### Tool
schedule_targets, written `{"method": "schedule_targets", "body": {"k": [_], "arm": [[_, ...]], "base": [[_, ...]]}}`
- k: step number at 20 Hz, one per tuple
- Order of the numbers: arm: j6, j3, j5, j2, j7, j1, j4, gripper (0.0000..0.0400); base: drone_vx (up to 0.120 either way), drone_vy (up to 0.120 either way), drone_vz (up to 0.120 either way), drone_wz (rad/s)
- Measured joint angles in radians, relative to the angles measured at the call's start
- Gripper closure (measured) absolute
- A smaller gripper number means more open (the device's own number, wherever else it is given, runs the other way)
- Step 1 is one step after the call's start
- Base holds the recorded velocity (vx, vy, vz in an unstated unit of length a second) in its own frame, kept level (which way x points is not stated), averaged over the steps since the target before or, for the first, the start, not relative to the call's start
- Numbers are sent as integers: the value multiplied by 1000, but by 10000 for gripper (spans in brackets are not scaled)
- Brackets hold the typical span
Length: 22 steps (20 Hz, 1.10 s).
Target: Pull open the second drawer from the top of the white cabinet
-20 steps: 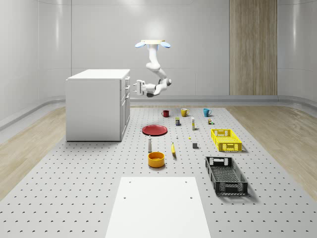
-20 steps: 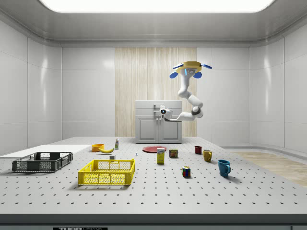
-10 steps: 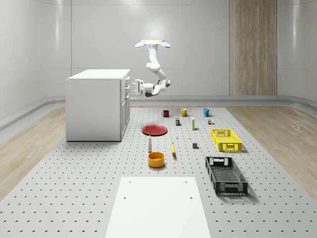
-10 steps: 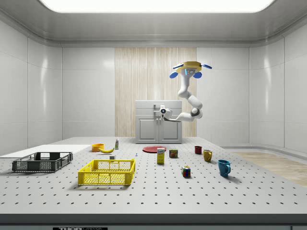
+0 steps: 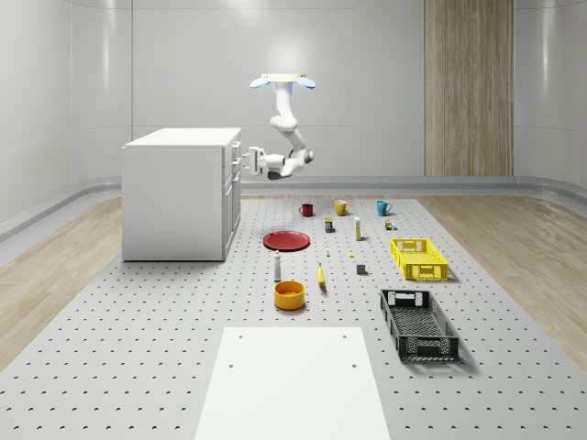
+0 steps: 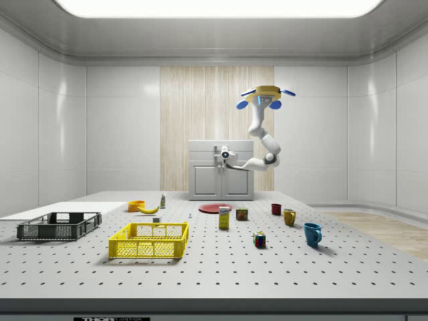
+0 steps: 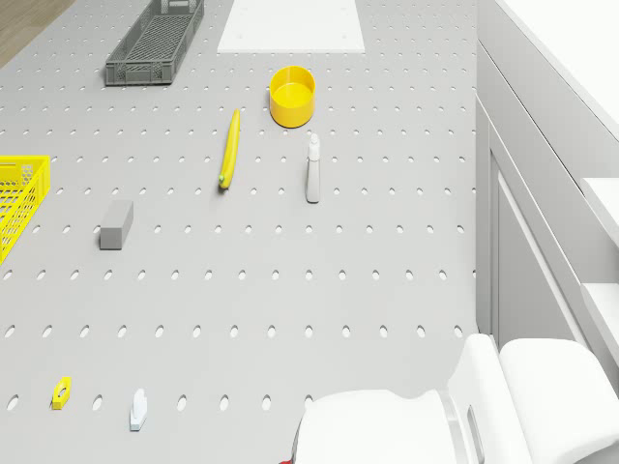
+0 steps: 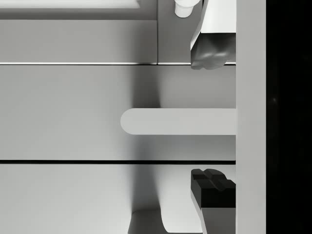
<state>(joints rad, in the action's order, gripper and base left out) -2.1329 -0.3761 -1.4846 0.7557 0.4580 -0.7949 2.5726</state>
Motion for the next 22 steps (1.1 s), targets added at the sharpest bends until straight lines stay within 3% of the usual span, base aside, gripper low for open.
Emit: {"method": "schedule_targets", "body": {"k": [13,22], "arm": [[13,72,-77,-68,-30,37,-31,100],[31,113,-106,-88,-36,76,-38,100]], "base": [[0,0,0,0],[0,0,0,0]]}}
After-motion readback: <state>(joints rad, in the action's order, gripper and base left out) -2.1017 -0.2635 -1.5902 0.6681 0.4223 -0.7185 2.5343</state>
